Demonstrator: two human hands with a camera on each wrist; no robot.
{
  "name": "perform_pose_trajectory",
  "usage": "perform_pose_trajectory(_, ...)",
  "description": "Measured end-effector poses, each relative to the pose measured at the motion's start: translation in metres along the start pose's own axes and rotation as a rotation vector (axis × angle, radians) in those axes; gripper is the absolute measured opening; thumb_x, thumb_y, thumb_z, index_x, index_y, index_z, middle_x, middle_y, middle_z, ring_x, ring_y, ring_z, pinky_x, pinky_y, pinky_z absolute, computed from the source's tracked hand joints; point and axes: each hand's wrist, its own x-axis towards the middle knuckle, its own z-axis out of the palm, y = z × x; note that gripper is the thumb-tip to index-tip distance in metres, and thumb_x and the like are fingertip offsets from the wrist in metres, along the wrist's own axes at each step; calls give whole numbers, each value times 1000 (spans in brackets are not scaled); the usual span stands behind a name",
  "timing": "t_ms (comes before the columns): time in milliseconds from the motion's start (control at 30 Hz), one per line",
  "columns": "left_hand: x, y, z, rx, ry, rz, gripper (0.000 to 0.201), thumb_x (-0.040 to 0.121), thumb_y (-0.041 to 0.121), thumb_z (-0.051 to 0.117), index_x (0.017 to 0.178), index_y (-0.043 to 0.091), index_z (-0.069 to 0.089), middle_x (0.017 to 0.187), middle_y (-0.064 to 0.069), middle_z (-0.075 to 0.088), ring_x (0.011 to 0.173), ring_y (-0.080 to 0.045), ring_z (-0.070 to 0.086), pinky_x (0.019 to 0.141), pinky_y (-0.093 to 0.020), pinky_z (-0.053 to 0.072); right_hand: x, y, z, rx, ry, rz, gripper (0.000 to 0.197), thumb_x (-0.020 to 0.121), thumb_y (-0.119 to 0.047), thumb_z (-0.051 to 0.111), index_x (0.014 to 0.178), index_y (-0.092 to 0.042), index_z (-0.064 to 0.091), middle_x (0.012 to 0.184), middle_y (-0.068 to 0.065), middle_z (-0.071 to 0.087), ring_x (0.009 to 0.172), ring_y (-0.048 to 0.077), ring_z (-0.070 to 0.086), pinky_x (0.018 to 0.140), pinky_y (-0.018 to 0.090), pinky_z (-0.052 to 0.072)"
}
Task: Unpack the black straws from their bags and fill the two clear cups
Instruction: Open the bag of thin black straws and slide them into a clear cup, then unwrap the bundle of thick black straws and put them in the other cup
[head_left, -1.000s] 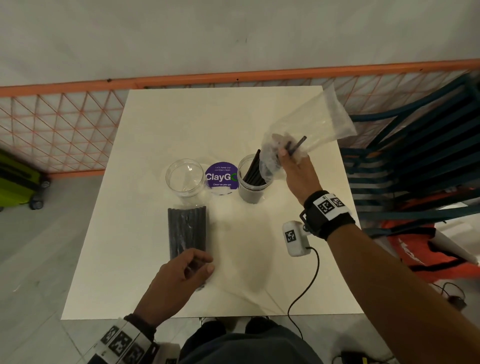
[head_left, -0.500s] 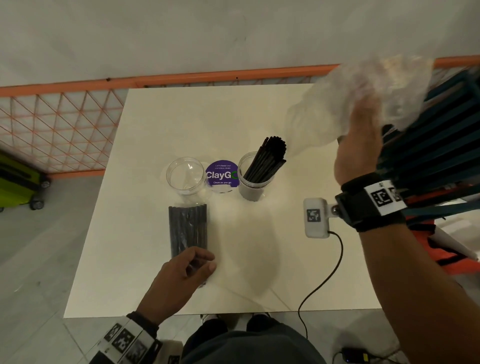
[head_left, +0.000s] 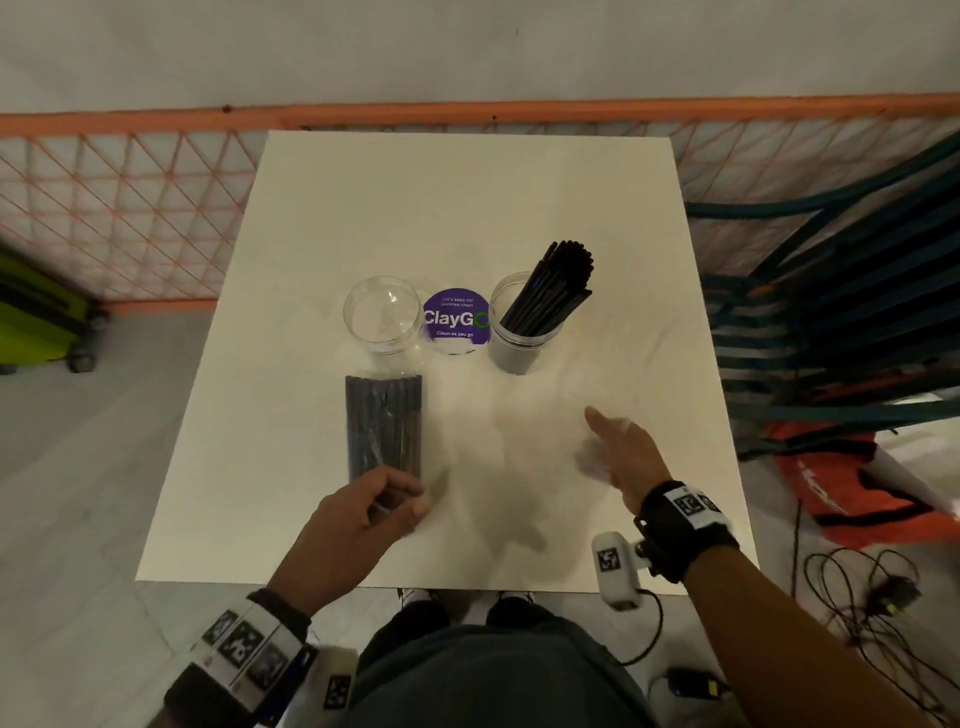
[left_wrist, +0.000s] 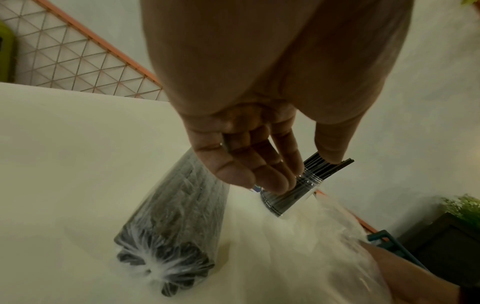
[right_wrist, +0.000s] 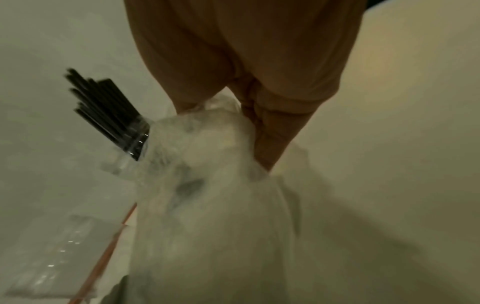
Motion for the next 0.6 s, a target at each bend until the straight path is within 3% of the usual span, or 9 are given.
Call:
perform_pose_trajectory(67, -2, 0, -2, -1, 11, 3, 10, 90, 36, 67, 99, 34, 67, 92, 22, 71, 75, -2, 69, 66, -13, 50, 12, 6, 6, -108, 40, 51, 65, 70, -68, 69, 94, -7, 64, 93, 13, 69, 86, 32, 68, 77, 42, 59)
perform_pose_trajectory(133, -4, -2, -6, -6, 32, 6, 9, 91, 33, 67, 99, 33, 67, 90, 20, 72, 75, -2, 69, 67, -12, 49, 13, 5, 5, -302, 192, 37, 79, 67, -72, 67, 118, -12, 57, 114, 11, 66, 104, 33, 64, 89, 45, 54)
perform_pose_trajectory(200, -7, -7, -12, -7, 61, -2, 9, 91, 34, 67, 100, 34, 67, 87, 14, 72, 75, -5, 68, 67, -13, 49, 0, 2, -2, -446, 321, -90, 66, 80, -57, 68, 128, -16, 49, 127, 10, 57, 108, 30, 59, 92, 40, 47)
perform_pose_trajectory(267, -10, -15, -19, -24, 84, -26, 9, 91, 35, 66, 100, 35, 67, 87, 11, 73, 74, -7, 67, 68, -16, 49, -20, -1, -6, -525, 341, -271, 48, 86, -46, 67, 123, -20, 52, 123, 6, 58, 95, 22, 61, 86, 38, 47)
perform_pose_trajectory(367, -15, -30, -27, -40, 111, -60, 7, 91, 36, 66, 98, 36, 66, 85, 14, 72, 71, -7, 67, 67, -19, 50, -54, -5, 5, -682, 164, -473, 22, 89, -40, 65, 106, -27, 59, 101, -8, 65, 77, 6, 62, 77, 32, 50)
perform_pose_trajectory(467, -16, -45, -32, -26, 133, -99, 8, 91, 35, 67, 99, 35, 66, 88, 11, 71, 70, -4, 65, 69, -21, 48, -81, -6, 40, -853, -90, -569, 13, 90, -40, 64, 100, -35, 58, 90, -17, 64, 72, 3, 62, 72, 29, 53)
perform_pose_trajectory(533, -10, -57, -33, -19, 155, -125, 13, 91, 35, 67, 103, 32, 65, 95, 10, 70, 68, -3, 64, 70, -24, 47, -84, -3, 72, -983, -270, -575, 21, 89, -42, 61, 109, -40, 52, 98, -19, 61, 75, 4, 62, 75, 32, 54)
perform_pose_trajectory(600, 1, -67, -33, -32, 164, -174, 27, 91, 38, 67, 115, 30, 60, 107, 6, 67, 76, -5, 65, 74, -27, 47, -76, 6, 106, -1141, -398, -553, 42, 90, -39, 58, 127, -41, 41, 119, -15, 57, 85, 9, 65, 79, 37, 55)
